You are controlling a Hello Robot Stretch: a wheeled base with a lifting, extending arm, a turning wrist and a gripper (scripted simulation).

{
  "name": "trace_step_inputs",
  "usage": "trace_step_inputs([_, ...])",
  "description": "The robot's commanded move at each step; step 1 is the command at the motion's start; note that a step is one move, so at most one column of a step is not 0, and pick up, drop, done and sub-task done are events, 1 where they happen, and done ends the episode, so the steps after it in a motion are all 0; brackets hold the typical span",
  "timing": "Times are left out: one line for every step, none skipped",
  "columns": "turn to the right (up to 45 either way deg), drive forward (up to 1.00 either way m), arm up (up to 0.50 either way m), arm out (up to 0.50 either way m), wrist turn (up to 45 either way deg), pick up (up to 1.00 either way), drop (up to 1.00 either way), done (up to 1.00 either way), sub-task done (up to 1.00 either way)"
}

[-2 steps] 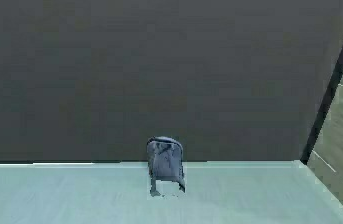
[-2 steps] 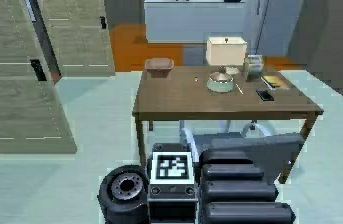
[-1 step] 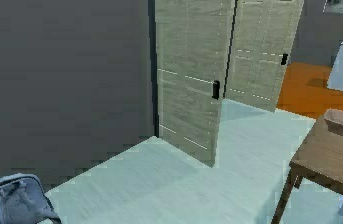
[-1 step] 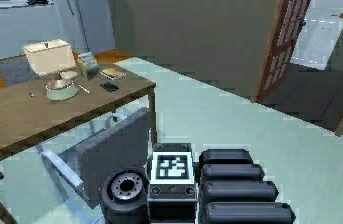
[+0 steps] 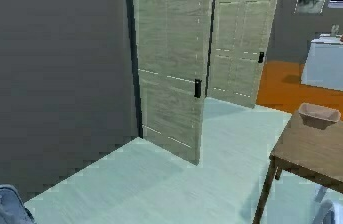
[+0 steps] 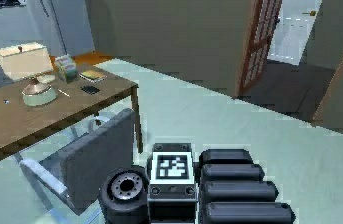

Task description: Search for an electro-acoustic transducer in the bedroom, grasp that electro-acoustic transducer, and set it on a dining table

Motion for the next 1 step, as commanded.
trace_step_inputs([3.0, 0.0, 0.0, 0.0, 0.0, 0.0, 0.0, 0.0, 0.0])
